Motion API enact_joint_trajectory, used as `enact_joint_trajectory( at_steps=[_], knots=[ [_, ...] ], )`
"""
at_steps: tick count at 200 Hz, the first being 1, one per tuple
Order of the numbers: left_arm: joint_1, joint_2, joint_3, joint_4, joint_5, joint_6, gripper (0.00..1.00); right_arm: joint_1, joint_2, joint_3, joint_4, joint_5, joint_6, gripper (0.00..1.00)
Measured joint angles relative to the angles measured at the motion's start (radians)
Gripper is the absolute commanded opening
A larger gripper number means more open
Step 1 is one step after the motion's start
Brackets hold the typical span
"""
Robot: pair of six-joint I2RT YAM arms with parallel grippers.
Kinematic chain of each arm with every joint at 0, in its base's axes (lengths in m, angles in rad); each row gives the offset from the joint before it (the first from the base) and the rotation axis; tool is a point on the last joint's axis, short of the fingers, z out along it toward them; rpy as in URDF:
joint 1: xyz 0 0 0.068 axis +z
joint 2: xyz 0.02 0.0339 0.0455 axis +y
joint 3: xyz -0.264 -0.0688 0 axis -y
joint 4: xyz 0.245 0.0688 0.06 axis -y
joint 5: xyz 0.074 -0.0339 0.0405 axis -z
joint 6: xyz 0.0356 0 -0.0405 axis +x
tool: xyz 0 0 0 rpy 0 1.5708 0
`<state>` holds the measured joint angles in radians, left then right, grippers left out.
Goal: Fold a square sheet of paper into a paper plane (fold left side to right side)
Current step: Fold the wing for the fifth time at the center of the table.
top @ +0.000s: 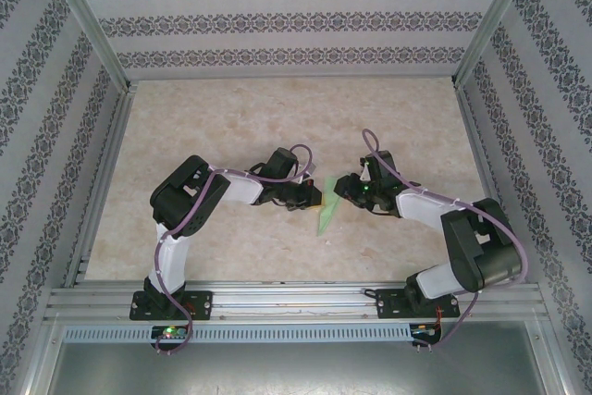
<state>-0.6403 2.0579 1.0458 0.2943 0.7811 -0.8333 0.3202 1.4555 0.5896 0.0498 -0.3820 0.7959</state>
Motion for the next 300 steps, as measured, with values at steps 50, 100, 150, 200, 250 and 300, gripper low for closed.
enact_joint_trajectory(
  at_steps=[50,100,150,200,250,300],
  knots=[
    [0.000,0.000,0.006,-0.013,0.000,0.013,0.00,-0.010,-0.024,0.005,-0.026,-0.011,-0.023,0.14],
    [-0.001,0.000,0.011,-0.026,-0.003,0.018,0.00,0.016,0.056,0.078,-0.032,-0.024,-0.036,0.08],
    [-0.001,0.000,0.013,-0.030,-0.004,0.018,0.00,0.023,0.119,0.092,-0.032,-0.022,-0.036,0.07],
    [-0.001,0.000,0.015,-0.034,-0.004,0.018,0.00,0.023,0.136,0.084,-0.031,-0.007,-0.036,0.07],
    [-0.001,0.000,0.019,-0.041,-0.004,0.018,0.00,0.023,0.139,0.064,-0.031,0.001,-0.036,0.07],
    [-0.001,0.002,0.019,-0.041,-0.004,0.018,0.00,0.022,0.146,0.051,-0.001,0.000,-0.036,0.04]
  ],
)
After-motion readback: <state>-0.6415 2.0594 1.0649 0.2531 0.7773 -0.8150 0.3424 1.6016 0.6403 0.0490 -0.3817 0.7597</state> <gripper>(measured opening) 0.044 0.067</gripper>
